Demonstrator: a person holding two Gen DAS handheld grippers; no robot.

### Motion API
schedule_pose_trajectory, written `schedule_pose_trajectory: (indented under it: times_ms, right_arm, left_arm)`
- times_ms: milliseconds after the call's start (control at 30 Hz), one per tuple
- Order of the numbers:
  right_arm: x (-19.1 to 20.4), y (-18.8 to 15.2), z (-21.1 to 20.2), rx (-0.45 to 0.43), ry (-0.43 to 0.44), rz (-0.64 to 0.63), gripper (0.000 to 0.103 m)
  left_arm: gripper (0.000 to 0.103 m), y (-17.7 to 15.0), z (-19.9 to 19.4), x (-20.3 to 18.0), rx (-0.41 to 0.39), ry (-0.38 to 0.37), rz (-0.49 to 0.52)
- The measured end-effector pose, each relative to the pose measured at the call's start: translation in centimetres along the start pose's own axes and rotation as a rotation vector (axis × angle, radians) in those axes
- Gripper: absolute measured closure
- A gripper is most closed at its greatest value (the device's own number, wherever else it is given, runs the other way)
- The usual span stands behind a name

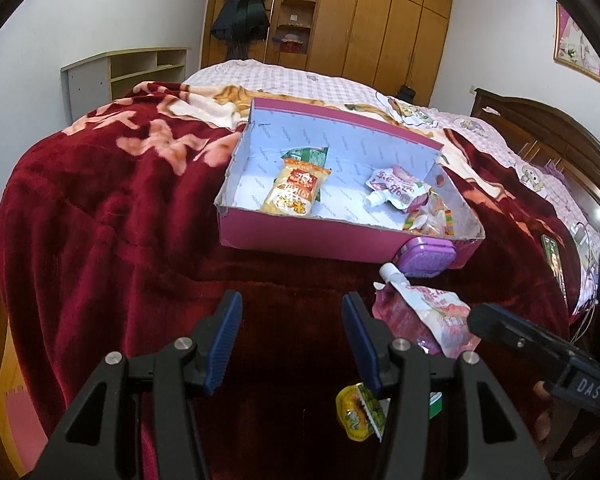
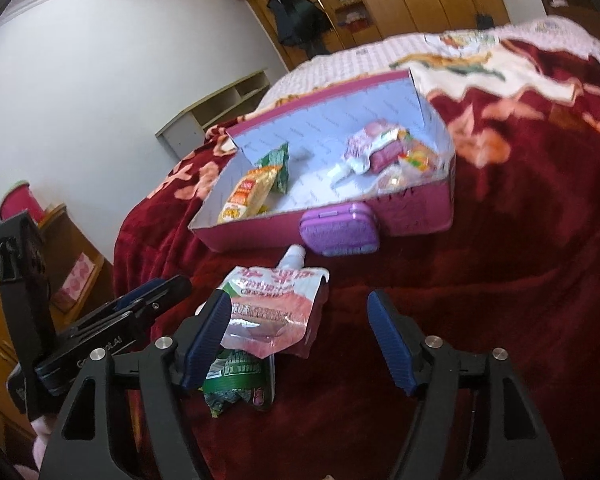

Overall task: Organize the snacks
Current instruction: 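Grasp the pink spout pouch with the right tool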

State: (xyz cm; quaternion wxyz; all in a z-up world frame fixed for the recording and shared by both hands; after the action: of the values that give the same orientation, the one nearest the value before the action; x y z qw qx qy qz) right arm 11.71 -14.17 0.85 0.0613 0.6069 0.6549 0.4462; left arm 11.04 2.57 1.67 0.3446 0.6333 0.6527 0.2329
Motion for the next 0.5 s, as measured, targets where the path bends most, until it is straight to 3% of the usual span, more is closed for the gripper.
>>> schedule_pose_trajectory:
  times_ms: [200, 500]
  right_arm:
    - [-0.4, -0.9, 1.7, 0.078, 0.084, 0.120, 0.031]
    - [-1.0, -0.8, 3.3, 0.124, 0.163, 0.267, 0.031]
  left_arm:
    - [0.048, -0.4, 0.4, 0.1, 0.012, 0.003, -0.003]
    - [0.048, -1.1, 1.0, -0.1, 0.033, -0.002, 0.004]
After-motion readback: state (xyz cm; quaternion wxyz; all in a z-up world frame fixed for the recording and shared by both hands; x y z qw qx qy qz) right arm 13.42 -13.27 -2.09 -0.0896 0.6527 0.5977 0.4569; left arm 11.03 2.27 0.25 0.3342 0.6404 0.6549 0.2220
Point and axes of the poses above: each gripper's, at about its wrist camera, not at the fingertips, and z roughly the way its jaws point, x to its left, y to its top, the point moved 9 cm from there along z, roughly the way its jaws point, and after that the axes turned 1 degree about -y, right-handed, at the moved point
